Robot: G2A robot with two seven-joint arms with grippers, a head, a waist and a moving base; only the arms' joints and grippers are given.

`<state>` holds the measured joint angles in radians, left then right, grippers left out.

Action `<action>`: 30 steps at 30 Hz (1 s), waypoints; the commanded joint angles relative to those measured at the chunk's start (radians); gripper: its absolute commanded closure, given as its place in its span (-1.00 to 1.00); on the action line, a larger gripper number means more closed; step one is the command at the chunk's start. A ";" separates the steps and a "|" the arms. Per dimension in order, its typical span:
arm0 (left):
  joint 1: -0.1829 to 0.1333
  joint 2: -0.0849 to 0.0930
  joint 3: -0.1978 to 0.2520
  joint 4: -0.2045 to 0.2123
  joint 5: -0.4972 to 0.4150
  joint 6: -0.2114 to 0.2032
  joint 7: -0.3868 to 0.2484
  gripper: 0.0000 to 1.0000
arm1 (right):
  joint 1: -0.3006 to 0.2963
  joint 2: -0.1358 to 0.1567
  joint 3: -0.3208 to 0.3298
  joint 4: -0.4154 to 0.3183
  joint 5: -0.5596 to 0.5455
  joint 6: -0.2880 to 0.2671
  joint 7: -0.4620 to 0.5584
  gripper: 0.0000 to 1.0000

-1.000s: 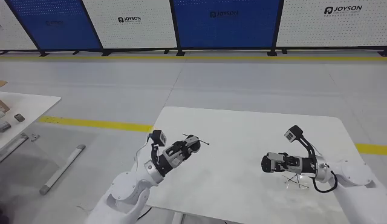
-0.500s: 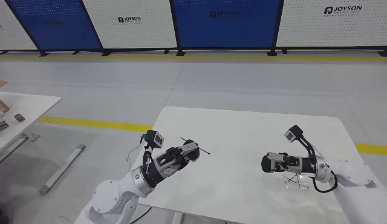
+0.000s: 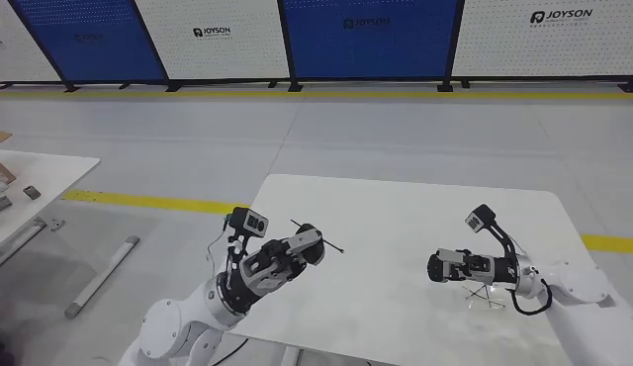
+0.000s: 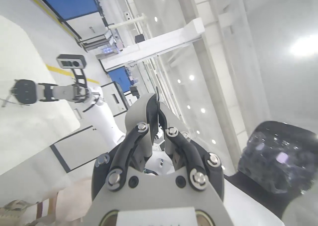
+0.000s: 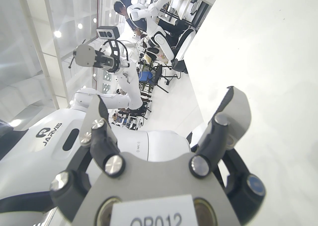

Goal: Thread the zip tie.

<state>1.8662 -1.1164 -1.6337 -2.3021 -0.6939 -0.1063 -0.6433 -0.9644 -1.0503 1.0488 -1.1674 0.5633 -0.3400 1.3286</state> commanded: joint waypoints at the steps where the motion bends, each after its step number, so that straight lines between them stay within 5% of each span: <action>1: 0.025 0.000 -0.017 -0.021 -0.016 -0.012 -0.019 1.00 | 0.000 0.000 0.000 0.000 0.000 0.000 0.000 -1.00; 5: 0.055 0.001 -0.020 -0.034 -0.023 0.006 -0.044 1.00 | 0.000 0.000 0.000 0.000 0.000 0.000 0.000 -1.00; 13: 0.044 0.002 -0.012 -0.023 0.001 0.023 -0.029 1.00 | 0.000 0.000 0.000 0.000 0.000 0.000 0.000 -1.00; 19: 0.002 0.006 0.055 0.080 0.193 0.087 -0.006 1.00 | 0.000 0.000 0.000 0.000 0.000 0.000 0.000 -1.00; 30: -0.062 0.015 0.139 0.274 0.368 0.146 -0.028 1.00 | 0.000 0.000 0.000 0.000 0.000 0.000 0.000 -1.00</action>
<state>1.8121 -1.1031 -1.5004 -2.0420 -0.3511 0.0340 -0.6705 -0.9644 -1.0503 1.0488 -1.1674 0.5633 -0.3400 1.3286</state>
